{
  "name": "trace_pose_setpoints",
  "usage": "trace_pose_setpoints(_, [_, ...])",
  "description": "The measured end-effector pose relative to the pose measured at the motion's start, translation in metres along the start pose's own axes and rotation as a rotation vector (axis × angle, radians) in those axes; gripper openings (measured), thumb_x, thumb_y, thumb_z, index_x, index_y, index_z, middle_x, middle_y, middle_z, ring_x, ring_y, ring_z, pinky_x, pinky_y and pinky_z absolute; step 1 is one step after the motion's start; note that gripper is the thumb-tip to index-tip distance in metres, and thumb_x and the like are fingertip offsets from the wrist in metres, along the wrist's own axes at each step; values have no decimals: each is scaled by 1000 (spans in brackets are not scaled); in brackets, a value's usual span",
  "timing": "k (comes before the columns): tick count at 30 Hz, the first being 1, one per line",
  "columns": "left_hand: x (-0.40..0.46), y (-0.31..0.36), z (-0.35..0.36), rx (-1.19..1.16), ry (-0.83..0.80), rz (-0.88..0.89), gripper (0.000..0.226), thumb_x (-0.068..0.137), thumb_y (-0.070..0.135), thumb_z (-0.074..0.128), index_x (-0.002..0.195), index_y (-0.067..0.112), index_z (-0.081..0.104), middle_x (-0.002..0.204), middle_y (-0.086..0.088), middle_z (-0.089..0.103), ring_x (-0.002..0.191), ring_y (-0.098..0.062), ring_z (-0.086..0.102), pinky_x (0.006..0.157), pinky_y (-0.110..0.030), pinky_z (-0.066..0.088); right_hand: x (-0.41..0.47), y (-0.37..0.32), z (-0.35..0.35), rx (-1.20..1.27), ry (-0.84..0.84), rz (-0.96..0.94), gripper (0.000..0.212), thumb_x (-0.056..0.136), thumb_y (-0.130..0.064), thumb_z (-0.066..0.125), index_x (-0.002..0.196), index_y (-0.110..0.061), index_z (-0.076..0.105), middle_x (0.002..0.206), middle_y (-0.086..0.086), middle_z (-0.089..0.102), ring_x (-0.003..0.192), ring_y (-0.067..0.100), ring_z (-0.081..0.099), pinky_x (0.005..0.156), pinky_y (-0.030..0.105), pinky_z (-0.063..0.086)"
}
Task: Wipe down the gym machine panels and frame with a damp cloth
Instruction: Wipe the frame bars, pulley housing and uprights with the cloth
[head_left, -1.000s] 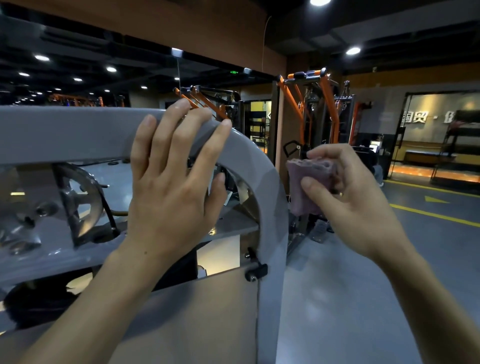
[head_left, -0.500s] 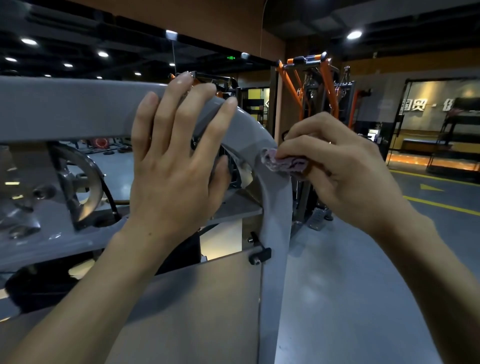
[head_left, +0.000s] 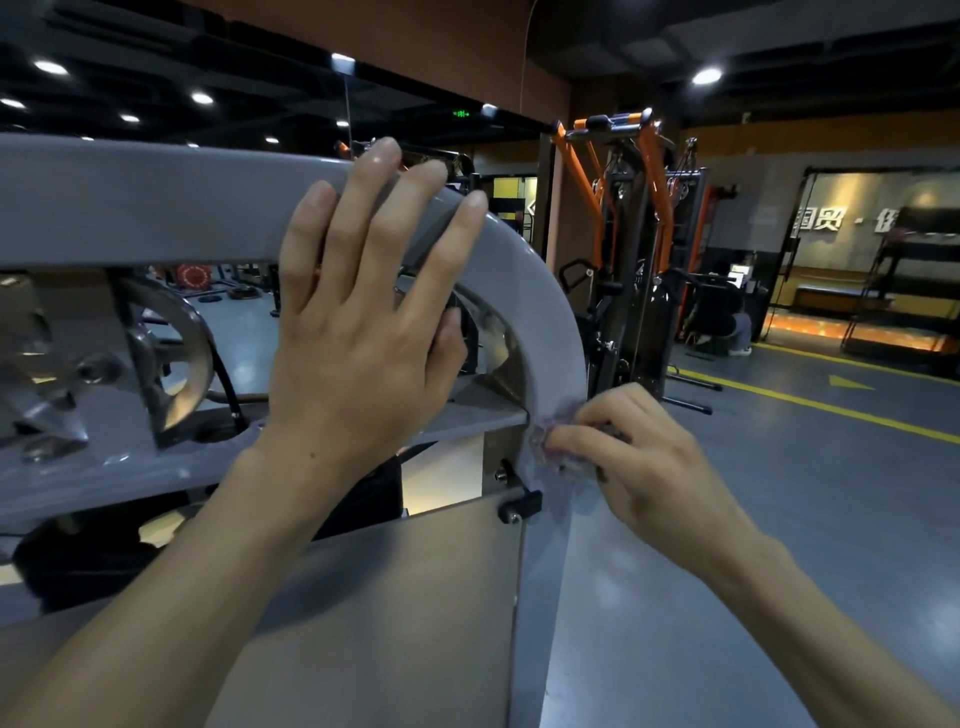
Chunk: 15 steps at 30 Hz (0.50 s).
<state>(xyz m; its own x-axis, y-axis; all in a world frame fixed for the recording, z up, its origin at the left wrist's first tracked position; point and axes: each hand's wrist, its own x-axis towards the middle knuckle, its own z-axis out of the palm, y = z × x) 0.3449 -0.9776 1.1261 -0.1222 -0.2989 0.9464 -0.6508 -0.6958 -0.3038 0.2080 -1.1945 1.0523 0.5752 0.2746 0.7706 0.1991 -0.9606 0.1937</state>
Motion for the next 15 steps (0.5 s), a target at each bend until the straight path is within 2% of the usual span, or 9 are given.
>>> trace_pose_setpoints(2, [-2,1,1,9,-3,4,64,101,28,54,161,14,36,165,-17,34,156,-36,22,127,-50,9,18,4,-10,-21,25,-16,22,91,5,71,109,-5,75,100,8,60,92,24,54,74,28,45])
trace_pose_setpoints(7, [-8,1,2,37,-14,15,67,102,27,54,163,16,30,169,-16,24,158,-35,16,128,-48,2,43,3,-15,-40,219,63,21,87,4,76,107,-2,76,94,12,59,86,27,54,70,31,45])
trace_pose_setpoints(10, [-9,2,0,34,-24,18,68,101,27,54,163,15,29,169,-17,21,158,-36,15,128,-48,-1,0,-11,13,7,182,44,11,96,-5,69,102,-6,77,93,4,57,85,25,53,69,32,46])
trace_pose_setpoints(13, [-10,5,-2,39,-42,15,70,100,27,55,164,14,27,170,-19,19,158,-37,15,127,-50,-4,-28,-18,26,40,72,12,23,107,-14,53,103,-11,75,93,0,54,83,25,54,65,38,51])
trace_pose_setpoints(15, [-11,5,-3,41,-56,26,71,101,28,55,164,14,26,170,-20,18,158,-38,14,127,-50,-5,-17,-11,18,12,51,-12,16,103,-11,60,105,-11,75,93,3,58,84,26,55,66,38,51])
